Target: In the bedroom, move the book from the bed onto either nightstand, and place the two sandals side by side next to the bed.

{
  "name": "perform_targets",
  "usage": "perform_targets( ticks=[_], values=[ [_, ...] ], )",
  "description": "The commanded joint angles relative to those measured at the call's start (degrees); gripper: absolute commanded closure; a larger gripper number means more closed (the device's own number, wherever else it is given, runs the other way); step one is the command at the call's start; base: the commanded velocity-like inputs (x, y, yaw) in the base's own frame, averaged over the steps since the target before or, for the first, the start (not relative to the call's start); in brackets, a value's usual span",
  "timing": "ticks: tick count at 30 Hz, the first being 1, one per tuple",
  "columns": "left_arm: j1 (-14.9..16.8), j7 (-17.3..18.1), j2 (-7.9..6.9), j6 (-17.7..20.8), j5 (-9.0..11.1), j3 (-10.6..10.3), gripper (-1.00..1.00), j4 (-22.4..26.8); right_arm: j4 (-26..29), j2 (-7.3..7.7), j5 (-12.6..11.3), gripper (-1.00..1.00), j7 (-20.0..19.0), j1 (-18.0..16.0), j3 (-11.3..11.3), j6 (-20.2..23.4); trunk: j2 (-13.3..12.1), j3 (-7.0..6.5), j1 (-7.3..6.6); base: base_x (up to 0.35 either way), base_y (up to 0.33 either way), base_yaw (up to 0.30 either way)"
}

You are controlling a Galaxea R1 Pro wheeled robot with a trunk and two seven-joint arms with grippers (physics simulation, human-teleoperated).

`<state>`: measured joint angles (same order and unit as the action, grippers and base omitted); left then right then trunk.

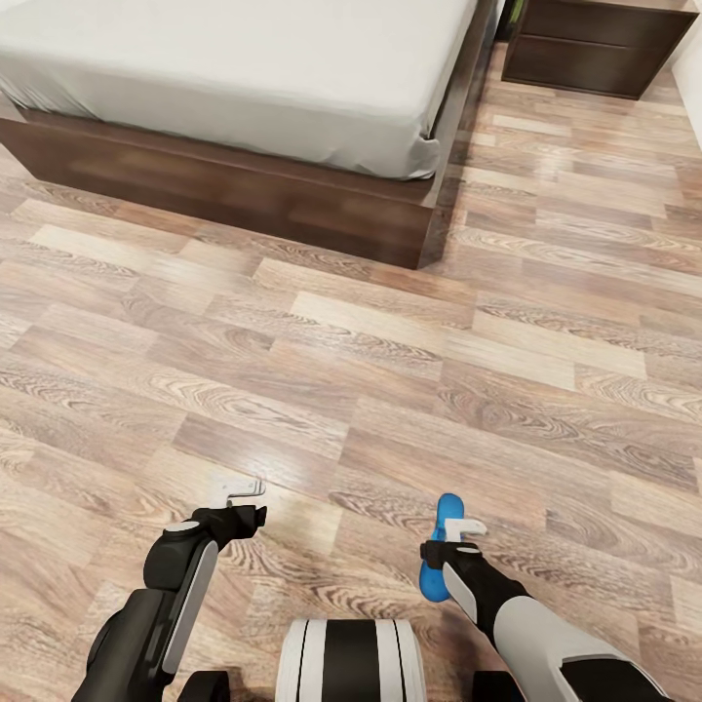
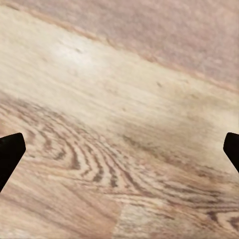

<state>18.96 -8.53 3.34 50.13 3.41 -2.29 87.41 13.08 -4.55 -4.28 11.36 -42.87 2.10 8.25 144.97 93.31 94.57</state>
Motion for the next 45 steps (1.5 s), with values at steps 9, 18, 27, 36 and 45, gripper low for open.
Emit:
perform_targets(
  ticks=[9, 18, 27, 36, 45],
  values=[
    [0.03, -0.44, 0.00, 0.23, 0.37, -0.04, -1.00, 0.04, -0.19, 0.11, -1.60, 1.00, -0.12, 0.04, 0.19, 0.01, 0.01, 0.04, 0.46, 0.000, 0.000, 0.000],
    [0.03, -0.44, 0.00, 0.23, 0.38, -0.02, -1.00, 0.04, 0.05, 0.09, -1.60, 1.00, -0.19, 0.03, 0.10, 0.28, 0.01, 0.04, 0.46, 0.000, 0.000, 0.000],
    [0.03, -0.44, 0.00, 0.23, 0.38, -0.04, -1.00, 0.04, 0.97, 0.30, -1.60, 1.00, -0.20, 0.04, 0.09, 0.53, 0.01, 0.04, 0.46, 0.000, 0.000, 0.000],
    [0.03, -0.44, 0.00, 0.31, 0.38, -0.07, -1.00, 0.01, 0.98, 0.33, -1.60, 1.00, -0.20, 0.04, 0.09, 0.54, -0.10, -1.73, 0.25, 0.000, 0.000, 0.000],
    [0.03, -0.44, 0.00, 0.32, 0.37, -0.08, -1.00, 0.02, 0.98, 0.42, -1.60, 1.00, -0.20, 0.06, 0.09, 0.55, -0.22, -3.73, 0.02, 0.000, 0.000, 0.000]
  ],
)
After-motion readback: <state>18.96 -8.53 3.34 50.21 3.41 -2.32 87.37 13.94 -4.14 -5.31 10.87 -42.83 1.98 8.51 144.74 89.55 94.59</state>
